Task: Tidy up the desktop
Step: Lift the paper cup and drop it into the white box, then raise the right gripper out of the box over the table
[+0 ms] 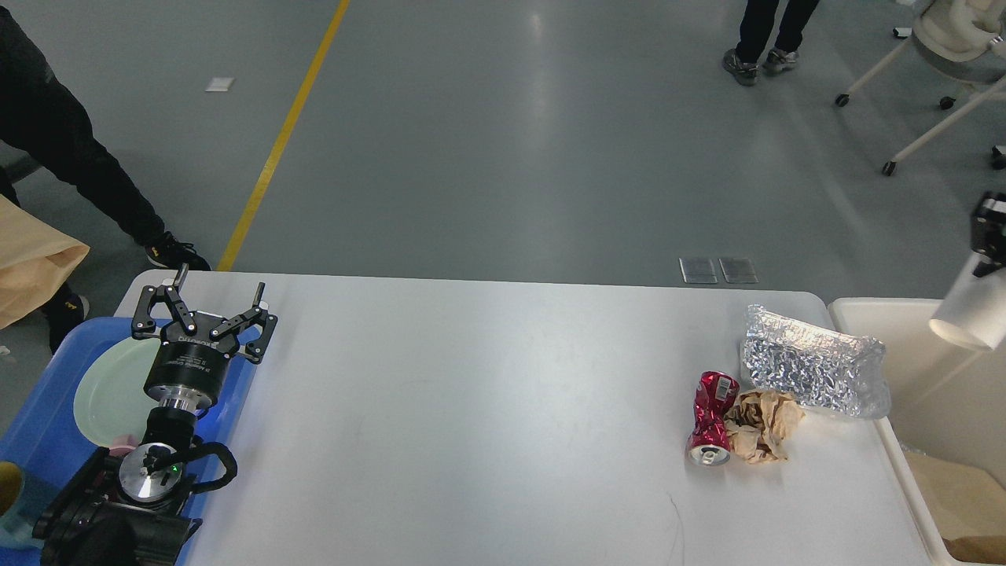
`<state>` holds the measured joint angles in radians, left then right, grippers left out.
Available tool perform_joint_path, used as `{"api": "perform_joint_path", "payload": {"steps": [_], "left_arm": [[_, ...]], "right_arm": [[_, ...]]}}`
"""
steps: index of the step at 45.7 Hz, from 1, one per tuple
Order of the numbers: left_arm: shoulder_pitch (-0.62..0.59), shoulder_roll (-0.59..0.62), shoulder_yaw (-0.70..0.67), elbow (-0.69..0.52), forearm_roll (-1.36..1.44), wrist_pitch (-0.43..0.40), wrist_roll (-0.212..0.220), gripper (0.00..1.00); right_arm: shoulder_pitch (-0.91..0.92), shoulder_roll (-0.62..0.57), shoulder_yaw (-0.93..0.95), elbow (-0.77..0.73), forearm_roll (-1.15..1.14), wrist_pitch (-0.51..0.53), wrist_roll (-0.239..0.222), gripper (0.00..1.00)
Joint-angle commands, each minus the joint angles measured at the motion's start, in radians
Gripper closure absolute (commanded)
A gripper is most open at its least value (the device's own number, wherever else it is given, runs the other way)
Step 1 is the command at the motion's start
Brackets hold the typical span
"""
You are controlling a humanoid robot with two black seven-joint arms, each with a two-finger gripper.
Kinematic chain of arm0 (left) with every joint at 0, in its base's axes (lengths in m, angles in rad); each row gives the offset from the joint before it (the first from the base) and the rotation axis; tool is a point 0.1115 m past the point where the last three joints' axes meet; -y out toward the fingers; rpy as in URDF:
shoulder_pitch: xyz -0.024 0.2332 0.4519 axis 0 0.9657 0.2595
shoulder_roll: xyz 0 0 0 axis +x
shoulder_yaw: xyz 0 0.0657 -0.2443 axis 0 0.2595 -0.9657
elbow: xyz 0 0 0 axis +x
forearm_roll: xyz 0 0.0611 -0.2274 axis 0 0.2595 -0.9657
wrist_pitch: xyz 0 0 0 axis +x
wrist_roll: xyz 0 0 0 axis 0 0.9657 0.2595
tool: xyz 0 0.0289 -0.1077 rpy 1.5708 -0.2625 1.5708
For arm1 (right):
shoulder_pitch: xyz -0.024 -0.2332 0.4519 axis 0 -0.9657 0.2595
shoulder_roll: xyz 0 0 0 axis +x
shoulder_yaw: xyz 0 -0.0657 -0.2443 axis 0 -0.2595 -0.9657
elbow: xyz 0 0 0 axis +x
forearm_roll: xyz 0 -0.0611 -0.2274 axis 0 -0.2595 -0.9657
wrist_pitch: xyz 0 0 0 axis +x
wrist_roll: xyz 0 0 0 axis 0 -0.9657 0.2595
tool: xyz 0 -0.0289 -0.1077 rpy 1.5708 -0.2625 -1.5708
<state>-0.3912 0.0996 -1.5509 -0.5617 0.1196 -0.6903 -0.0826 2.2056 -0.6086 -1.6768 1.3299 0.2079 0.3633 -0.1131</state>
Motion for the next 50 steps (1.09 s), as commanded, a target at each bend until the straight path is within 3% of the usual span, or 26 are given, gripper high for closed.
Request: {"api": "perform_joint_path", "payload": {"steps": [1,7,14,25,33,37,50], "left_arm": [[0.0,0.0,0.0,0.0,0.0,0.0,0.0,0.04],[0.0,0.0,0.0,0.0,0.0,0.0,0.0,0.04],[0.0,0.0,0.0,0.0,0.0,0.0,0.0,0.04],[0.0,0.0,0.0,0.0,0.0,0.0,0.0,0.04],[0.0,0.0,0.0,0.0,0.0,0.0,0.0,0.04],[0.0,0.0,0.0,0.0,0.0,0.0,0.0,0.04],[0.0,0.0,0.0,0.002,0.0,0.0,0.0,0.04]], "right_arm": [[-0.229,-0.097,0.063,-0.185,-0.001,-0.069,0.0,1.0],[-0.561,-0.155,0.242,-0.372,0.002,-0.151,0.0,1.0],[-0.987,-0.142,0.492,-0.667,0.013,-0.221,0.0,1.0],[-1.484,0.059,0.716,-1.147,0.015,-0.237,0.0,1.0],[-1.664,0.177,0.761,-1.324,0.016,-0.286,0.0,1.0],[-1.692,0.204,0.764,-1.327,0.016,-0.331,-0.002,1.0],[-1.718,0.24,0.766,-1.327,0.016,-0.336,-0.002,1.0]]}}
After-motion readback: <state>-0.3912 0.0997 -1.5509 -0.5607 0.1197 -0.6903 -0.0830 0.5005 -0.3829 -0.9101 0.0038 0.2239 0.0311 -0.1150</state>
